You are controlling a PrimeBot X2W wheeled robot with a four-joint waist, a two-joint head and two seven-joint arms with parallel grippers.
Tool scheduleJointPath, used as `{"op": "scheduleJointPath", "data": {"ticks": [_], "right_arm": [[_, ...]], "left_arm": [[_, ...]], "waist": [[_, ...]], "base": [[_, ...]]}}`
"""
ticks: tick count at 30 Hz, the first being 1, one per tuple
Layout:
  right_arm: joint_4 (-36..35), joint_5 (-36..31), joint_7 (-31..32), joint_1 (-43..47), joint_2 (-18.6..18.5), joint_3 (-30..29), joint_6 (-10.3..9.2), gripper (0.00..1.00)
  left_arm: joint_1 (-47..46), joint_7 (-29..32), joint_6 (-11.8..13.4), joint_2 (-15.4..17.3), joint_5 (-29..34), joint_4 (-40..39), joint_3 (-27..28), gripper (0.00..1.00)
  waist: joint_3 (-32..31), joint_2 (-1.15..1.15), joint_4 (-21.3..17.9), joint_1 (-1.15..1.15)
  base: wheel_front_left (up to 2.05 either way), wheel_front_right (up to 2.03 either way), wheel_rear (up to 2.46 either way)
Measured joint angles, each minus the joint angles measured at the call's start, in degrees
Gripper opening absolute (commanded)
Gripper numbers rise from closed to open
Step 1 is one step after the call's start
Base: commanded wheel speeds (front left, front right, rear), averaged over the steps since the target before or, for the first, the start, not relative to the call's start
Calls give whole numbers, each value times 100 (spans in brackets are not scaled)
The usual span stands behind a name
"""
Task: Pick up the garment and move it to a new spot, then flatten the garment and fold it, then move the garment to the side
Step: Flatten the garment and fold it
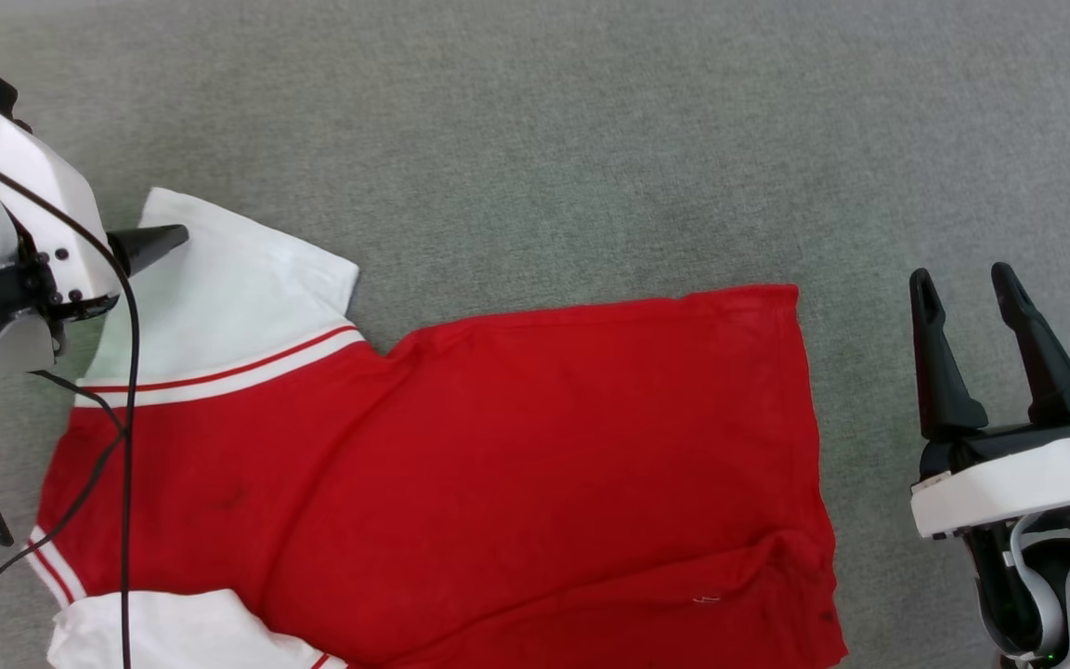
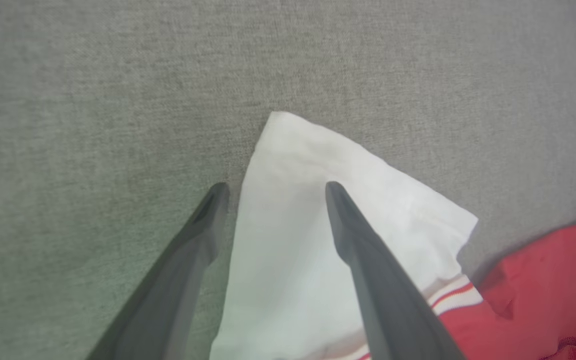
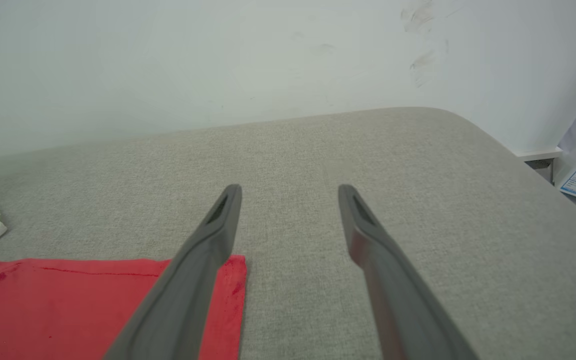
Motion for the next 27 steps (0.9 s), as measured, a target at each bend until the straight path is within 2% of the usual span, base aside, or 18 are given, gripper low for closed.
{"op": "scheduleJointPath", "data": {"ticks": [10,11,12,13,14,22,27], "right_arm": [[248,210,-92,-46,1,16,0,100],[269,231,-89,-53,1,22,0,100],[288,235,-85,-62,1,24,0,100],[301,234,-68,-79,1,27,1,100],[313,242,-63,-94,1,26,1,100],[460,427,298,-108,3,-26,0,100],[849,588,1206,-187,-105,-111,1,100]], "left_arm": [[-114,711,189,-74,-264,105,-91,100],[-114,717,193,-90,-278,142,-92,97],[-113,724,199,-105,-299,181,-92,47],[-113,724,202,-114,-316,215,-92,14],[-113,717,188,-130,-315,247,-92,0],[-3,243,-81,-459,-249,528,-156,0],[62,-324,-343,-597,14,600,-250,0]], "waist": [[289,0,-211,-2],[296,0,-219,-2],[299,1,-227,-2],[301,0,-235,-3],[300,1,-238,-3],[180,0,-116,-2],[2,0,45,-1]], "base": [[0,0,0],[0,0,0],[0,0,0],[0,0,0],[0,0,0],[0,0,0],[0,0,0]]}}
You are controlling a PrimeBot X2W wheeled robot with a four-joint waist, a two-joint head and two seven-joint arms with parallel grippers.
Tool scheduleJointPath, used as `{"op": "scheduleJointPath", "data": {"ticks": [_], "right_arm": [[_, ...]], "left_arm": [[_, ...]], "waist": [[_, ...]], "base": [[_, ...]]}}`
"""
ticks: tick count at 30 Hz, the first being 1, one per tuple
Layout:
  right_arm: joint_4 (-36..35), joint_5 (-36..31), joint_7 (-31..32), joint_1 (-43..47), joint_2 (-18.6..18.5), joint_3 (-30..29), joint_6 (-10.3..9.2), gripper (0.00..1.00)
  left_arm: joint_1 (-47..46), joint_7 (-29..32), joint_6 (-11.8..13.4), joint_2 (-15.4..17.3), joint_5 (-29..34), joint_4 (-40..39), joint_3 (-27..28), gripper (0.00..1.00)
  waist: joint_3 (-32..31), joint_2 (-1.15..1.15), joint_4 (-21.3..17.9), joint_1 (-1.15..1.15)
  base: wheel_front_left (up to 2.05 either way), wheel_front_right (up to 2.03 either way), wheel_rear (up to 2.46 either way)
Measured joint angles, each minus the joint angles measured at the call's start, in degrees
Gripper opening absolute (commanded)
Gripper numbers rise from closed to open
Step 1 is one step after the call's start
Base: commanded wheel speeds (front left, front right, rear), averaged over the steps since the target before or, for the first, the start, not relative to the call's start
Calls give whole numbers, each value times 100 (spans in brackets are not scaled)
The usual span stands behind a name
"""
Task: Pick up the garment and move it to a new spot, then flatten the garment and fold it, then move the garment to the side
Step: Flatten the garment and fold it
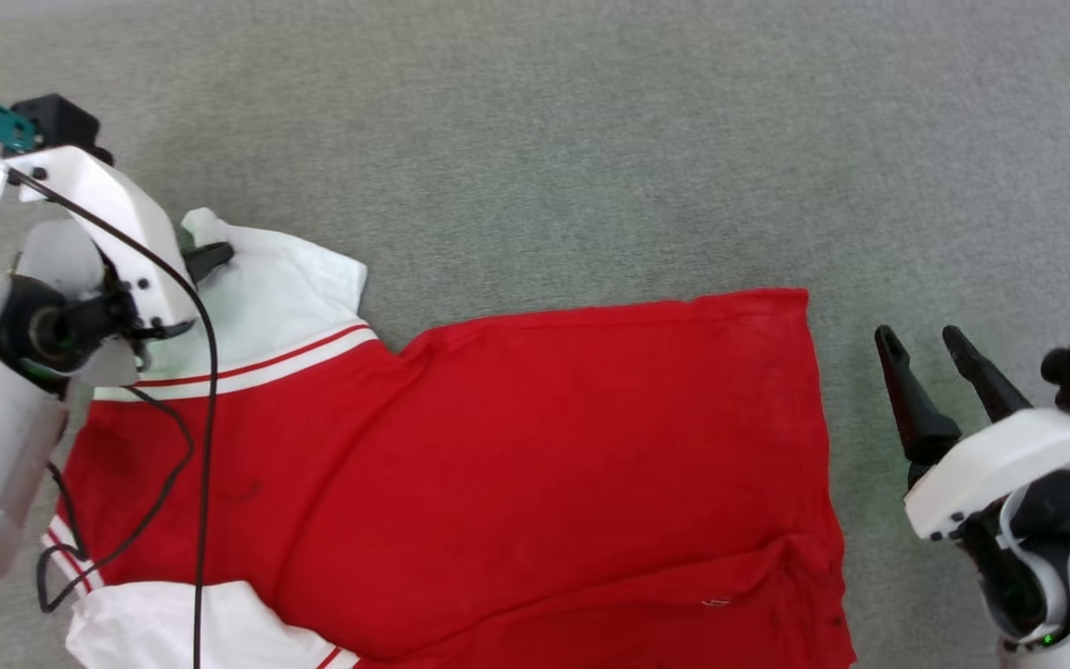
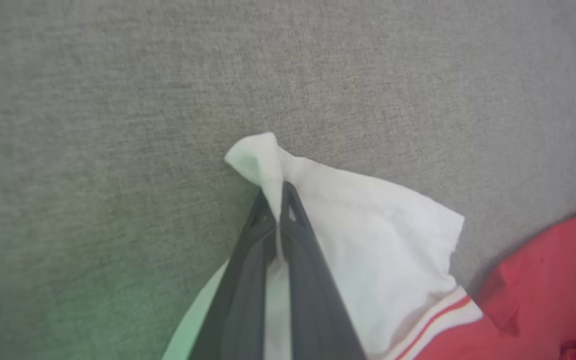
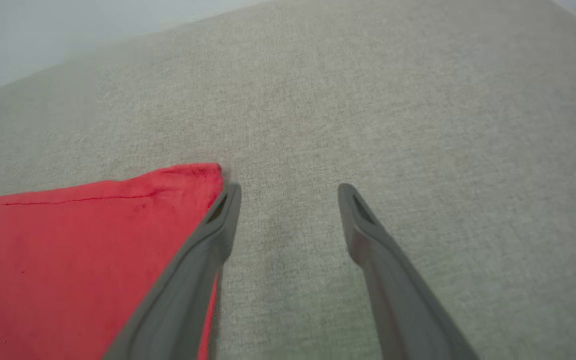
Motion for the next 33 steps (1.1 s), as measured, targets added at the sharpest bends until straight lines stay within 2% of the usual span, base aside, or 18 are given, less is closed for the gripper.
{"op": "scheduleJointPath", "data": {"ticks": [6,11,22,23,24,25,28,33], "right_arm": [[310,279,1392,-534,-501,188,-1,100],[516,345,2506,-953,-870,493,-1,100],[993,358,4303,-1589,-1413,1133,-2,100],[1012,361,4403,-1615,-1432,1145,-2,56],[1025,379,4499,-1639,-1448,1160,-3,22],[1040,409,4568,-1659,-1462,1167,-3,0],[1081,506,4635,-1696,-1484,1201,-1,0],[1035,589,4353,-1729,-1472,1078,1,0]], "left_arm": [[-74,-579,-243,-121,313,-54,-76,0],[-239,-886,-271,-177,497,-366,-81,0],[-198,-1141,-293,-190,578,-942,-108,0],[-166,-1141,-291,-185,576,-960,-107,0],[-140,-1145,-290,-181,573,-980,-105,0],[-119,-1148,-290,-182,568,-1000,-105,0],[-79,-1199,-283,-187,522,-1024,-86,0],[31,-1374,-290,-176,516,-1037,-41,0]], "waist": [[-156,0,327,1],[-189,0,642,0],[2,0,1107,0],[13,0,1125,0],[21,0,1139,0],[25,0,1154,0],[13,0,1186,0],[-122,0,1216,0]], "base": [[0,0,0],[0,0,0],[0,0,0],[0,0,0],[0,0,0],[0,0,0],[0,0,0],[0,0,0]]}}
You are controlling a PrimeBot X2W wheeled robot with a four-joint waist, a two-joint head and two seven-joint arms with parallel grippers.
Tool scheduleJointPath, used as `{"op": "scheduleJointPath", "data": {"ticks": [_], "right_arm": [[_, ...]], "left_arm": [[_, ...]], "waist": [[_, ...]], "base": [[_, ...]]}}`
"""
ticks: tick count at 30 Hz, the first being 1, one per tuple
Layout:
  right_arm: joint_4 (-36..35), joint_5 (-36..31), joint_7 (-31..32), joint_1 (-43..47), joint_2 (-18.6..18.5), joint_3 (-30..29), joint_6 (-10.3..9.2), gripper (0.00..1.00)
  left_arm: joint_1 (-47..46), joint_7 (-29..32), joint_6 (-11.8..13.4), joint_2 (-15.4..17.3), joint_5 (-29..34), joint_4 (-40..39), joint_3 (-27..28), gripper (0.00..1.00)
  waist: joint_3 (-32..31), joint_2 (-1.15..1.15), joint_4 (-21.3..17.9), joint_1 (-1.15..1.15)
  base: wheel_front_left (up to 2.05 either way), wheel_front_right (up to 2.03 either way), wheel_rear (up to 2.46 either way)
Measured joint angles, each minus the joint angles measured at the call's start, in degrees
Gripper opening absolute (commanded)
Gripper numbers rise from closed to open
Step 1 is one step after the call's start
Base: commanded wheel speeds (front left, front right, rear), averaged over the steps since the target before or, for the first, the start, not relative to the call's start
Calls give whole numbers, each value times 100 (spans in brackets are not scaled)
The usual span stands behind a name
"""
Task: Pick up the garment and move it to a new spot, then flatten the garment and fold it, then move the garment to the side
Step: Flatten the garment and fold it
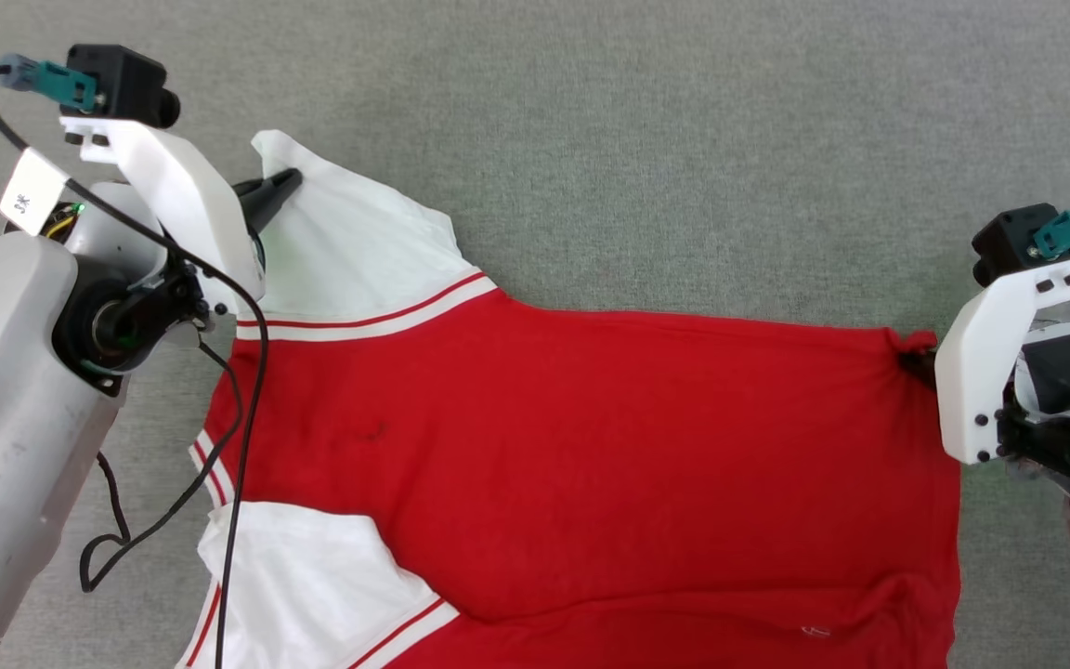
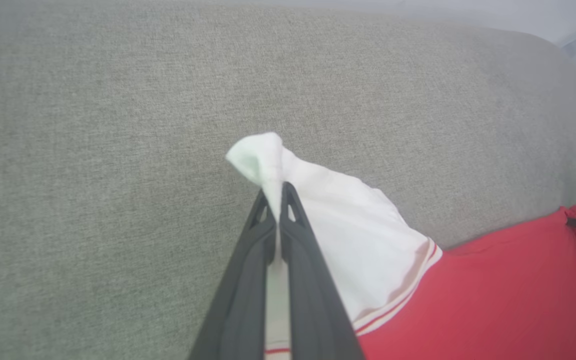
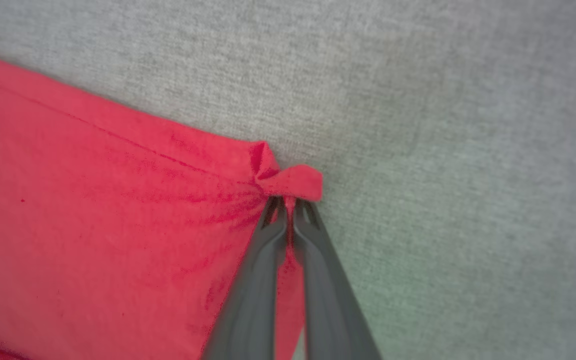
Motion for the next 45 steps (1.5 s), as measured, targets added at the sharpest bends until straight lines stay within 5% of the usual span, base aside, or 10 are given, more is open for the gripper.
{"op": "scheduleJointPath", "data": {"ticks": [12,28,36,37,38,39,40,41,45], "right_arm": [[-497,-151,-895,615,304,-726,0,0],[-871,-5,-1407,2785,766,-1238,-1,0],[-728,3,-1728,3425,1049,-1302,-1,0],[-690,3,-1818,3473,1094,-1313,-1,35],[-632,7,-1900,3511,1135,-1319,-1,97],[-575,7,-1946,3544,1169,-1301,-1,100],[-539,7,-2046,3579,1193,-1278,-1,100],[-525,7,-2198,3593,1224,-1278,-1,100],[-528,14,-2904,3592,1285,-1215,-1,100]], "left_arm": [[973,-703,172,241,-134,-504,263,0],[4169,-1514,1193,494,-817,-2013,398,0],[5122,-1737,1404,260,-1116,-2059,304,0],[5161,-1760,1405,211,-1116,-2001,285,0],[5186,-1794,1402,160,-1116,-1945,267,18],[5197,-1830,1378,112,-1111,-1897,240,38],[5204,-1862,1340,63,-1105,-1859,216,93],[5204,-1909,1305,5,-1102,-1825,209,100],[5131,-2217,1147,-101,-918,-1660,201,100]], "waist": [[-811,0,72,0],[-1876,0,347,-1],[-2108,0,349,-2],[-2115,0,349,-2],[-2118,0,349,-2],[-2121,0,347,-1],[-2121,0,344,-1],[-2123,0,342,-1],[-2138,0,325,-1]], "base": [[0,0,0],[0,0,0],[0,0,0],[0,0,0],[0,0,0],[0,0,0],[0,0,0],[0,0,0],[0,0,0]]}}
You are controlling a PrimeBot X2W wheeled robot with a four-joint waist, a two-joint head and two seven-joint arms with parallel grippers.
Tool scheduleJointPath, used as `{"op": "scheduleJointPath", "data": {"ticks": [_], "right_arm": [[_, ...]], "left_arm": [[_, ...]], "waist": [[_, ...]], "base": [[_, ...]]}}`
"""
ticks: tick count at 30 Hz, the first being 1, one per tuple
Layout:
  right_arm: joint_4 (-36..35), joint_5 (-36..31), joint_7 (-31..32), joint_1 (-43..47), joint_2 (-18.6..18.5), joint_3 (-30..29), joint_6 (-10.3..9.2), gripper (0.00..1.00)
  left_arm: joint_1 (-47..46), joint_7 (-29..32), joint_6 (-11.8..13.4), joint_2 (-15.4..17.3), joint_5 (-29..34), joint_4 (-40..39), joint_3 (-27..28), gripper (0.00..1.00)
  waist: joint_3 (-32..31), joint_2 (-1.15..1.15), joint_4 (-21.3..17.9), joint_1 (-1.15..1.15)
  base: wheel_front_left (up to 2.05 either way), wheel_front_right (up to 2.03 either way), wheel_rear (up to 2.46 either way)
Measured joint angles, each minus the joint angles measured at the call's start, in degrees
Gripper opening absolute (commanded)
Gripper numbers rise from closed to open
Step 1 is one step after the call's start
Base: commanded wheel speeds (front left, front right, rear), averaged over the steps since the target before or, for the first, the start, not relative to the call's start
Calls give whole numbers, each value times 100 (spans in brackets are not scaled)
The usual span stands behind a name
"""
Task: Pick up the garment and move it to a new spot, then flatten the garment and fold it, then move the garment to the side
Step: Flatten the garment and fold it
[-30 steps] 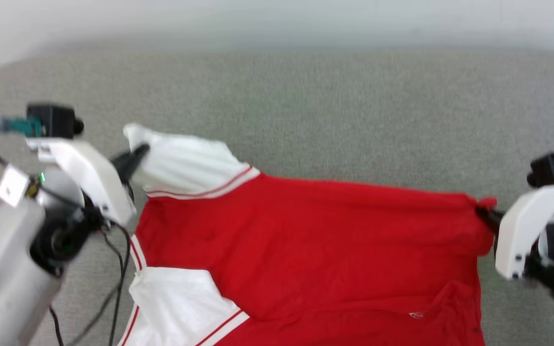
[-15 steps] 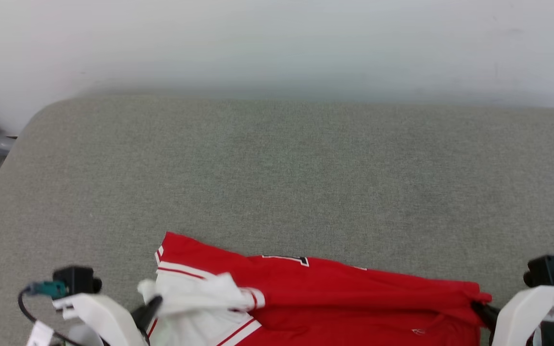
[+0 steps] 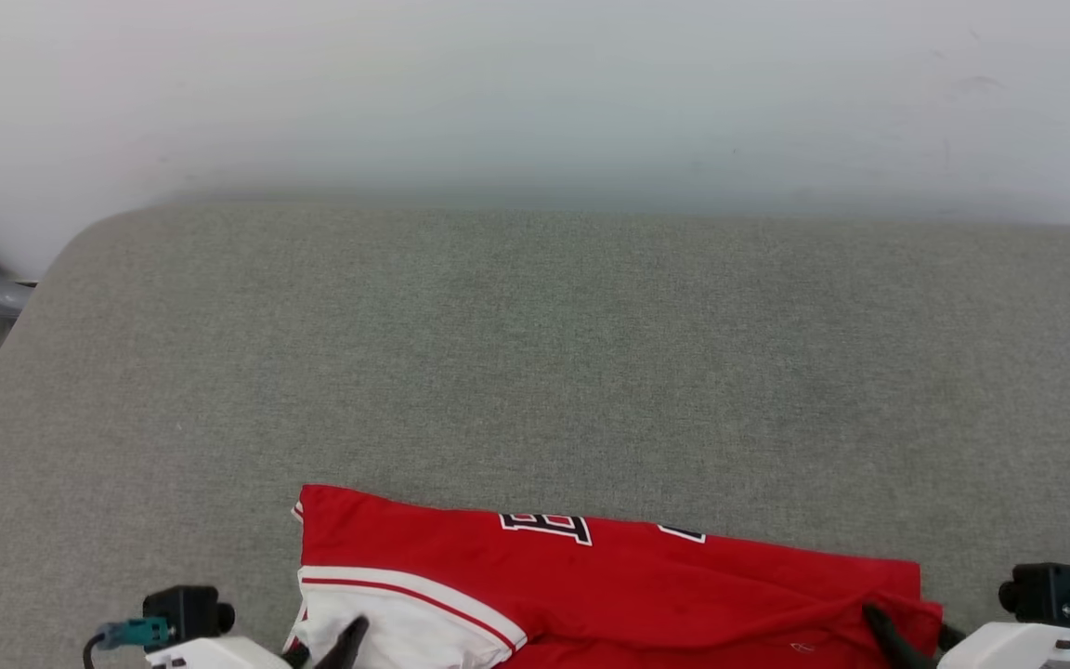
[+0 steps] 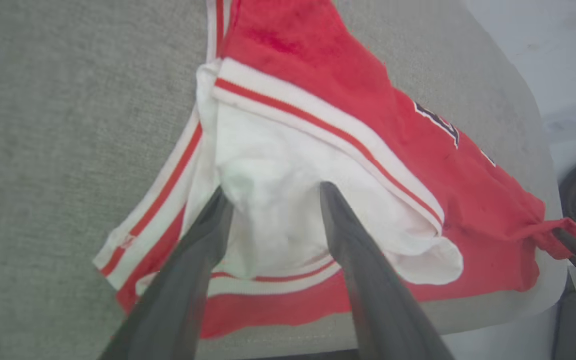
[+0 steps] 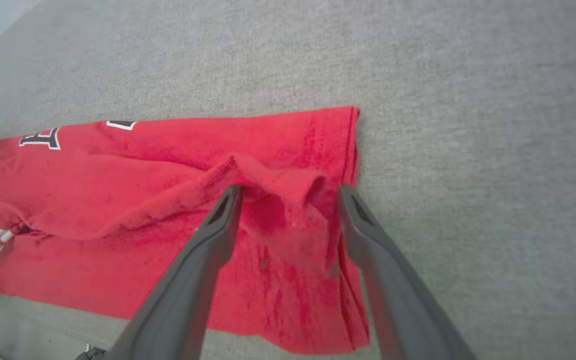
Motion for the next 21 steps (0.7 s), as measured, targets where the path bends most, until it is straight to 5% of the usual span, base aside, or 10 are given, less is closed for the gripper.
{"op": "scheduleJointPath", "data": {"ticks": [8,21], "right_arm": [[-257,-60,-756,-21,2,43,0,100],[-710,-271,985,-293,-476,-481,0,100]], "left_arm": [[-278,-1034,31,-152,748,-66,94,100],[-648,-1844,571,-472,2574,-648,804,100]], "waist": [[-139,0,-70,0],[-138,0,-46,0]], "base": [[0,0,0],[0,0,0]]}}
